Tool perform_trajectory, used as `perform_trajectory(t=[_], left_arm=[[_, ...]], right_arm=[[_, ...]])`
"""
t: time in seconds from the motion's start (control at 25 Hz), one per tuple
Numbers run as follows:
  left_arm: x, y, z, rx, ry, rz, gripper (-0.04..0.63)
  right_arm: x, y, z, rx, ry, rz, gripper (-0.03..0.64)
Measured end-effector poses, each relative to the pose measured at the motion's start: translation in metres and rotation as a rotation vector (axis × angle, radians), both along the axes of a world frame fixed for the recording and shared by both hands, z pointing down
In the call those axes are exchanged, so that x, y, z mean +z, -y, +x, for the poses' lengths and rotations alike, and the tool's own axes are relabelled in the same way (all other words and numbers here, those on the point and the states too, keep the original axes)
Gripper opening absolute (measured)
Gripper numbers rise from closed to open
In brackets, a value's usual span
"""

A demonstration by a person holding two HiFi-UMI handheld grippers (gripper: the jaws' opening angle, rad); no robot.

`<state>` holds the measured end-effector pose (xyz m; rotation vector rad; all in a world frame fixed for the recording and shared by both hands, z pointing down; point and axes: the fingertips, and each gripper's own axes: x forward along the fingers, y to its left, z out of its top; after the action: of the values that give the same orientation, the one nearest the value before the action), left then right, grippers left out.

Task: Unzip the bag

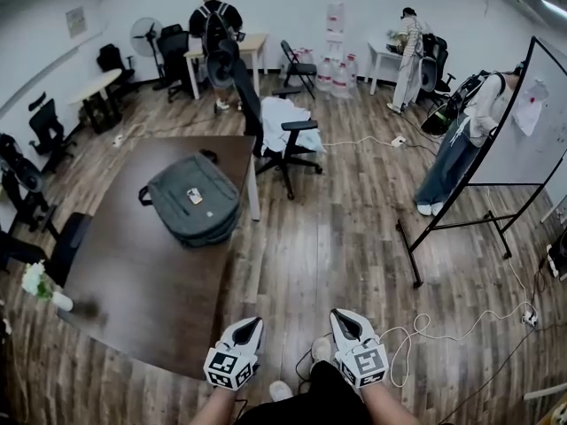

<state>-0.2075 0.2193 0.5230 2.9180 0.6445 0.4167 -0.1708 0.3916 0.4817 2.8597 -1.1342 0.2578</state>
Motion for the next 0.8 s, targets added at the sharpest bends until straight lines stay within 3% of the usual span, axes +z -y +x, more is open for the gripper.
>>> perform_trajectory(t=[0.24, 0.52, 0.8], left_arm=[[0.010, 0.011, 0.046, -0.007, 0.027, 0.016, 0.020], [-0.003, 0.021, 0.143, -0.025, 0.000, 0.067, 0.020], [-0.006, 0.032, 0.234, -0.081, 0.004, 0.044, 0.020]], right_arm=[[0.008, 0.014, 0.050, -0.019, 0.010, 0.008, 0.002], [0.002, 0.021, 0.148, -0.056, -0.004, 0.019, 0.002], [0.000, 0.025, 0.232, -0.106, -0.010, 0.007, 0.002]])
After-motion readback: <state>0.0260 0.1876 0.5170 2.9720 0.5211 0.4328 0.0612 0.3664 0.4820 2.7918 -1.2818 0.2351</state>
